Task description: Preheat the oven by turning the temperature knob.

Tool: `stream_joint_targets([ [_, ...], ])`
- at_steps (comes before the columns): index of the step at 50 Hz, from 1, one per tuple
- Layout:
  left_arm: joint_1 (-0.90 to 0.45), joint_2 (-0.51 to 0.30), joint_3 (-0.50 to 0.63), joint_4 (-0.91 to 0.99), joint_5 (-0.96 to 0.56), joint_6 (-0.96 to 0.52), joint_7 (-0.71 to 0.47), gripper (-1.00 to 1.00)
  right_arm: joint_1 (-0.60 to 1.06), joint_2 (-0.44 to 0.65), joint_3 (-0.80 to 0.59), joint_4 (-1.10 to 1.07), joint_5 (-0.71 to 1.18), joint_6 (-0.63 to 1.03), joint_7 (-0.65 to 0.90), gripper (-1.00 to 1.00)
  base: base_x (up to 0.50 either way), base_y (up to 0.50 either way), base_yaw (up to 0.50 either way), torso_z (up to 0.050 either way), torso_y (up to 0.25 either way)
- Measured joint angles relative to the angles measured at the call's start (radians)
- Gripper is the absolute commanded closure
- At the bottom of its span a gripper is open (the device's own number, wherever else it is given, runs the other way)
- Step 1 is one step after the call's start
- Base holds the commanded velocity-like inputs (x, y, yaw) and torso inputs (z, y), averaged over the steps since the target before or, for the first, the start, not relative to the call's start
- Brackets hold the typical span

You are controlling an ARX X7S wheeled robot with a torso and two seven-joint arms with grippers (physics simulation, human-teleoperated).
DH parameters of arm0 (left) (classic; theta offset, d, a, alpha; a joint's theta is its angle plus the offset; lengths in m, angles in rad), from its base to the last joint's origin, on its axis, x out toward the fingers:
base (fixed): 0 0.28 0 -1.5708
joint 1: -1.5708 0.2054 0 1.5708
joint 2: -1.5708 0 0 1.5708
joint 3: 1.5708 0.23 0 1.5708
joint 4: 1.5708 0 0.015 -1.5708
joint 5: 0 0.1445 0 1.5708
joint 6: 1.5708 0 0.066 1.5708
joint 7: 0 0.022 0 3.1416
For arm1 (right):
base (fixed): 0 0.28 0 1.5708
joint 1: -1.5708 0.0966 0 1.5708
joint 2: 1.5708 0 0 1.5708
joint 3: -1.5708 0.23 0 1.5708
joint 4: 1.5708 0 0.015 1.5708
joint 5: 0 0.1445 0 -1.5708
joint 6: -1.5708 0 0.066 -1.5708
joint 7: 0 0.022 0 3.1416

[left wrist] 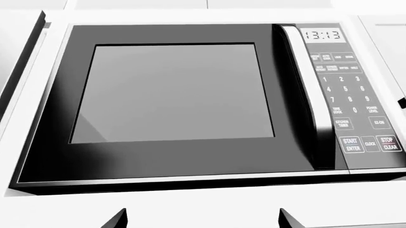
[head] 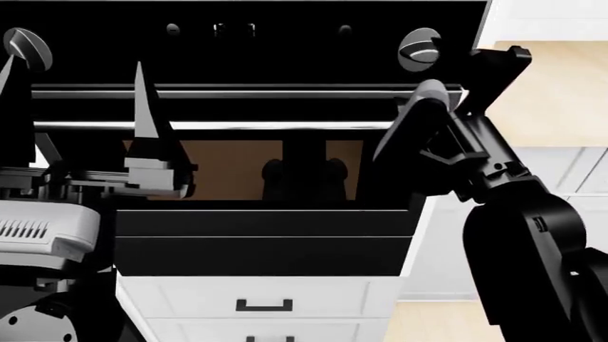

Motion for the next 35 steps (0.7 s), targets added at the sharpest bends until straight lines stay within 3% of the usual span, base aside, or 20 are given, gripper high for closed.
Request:
stream_joint_targets([
  [35, -0.002, -0.010, 0.004, 0.002, -0.010, 0.000, -0.010, -1.00, 0.073, -0.028, 0.002, 0.160, 0.014, -0.046, -0.006, -1.00, 0.00, 0.00, 0.00, 0.000, 0.000],
])
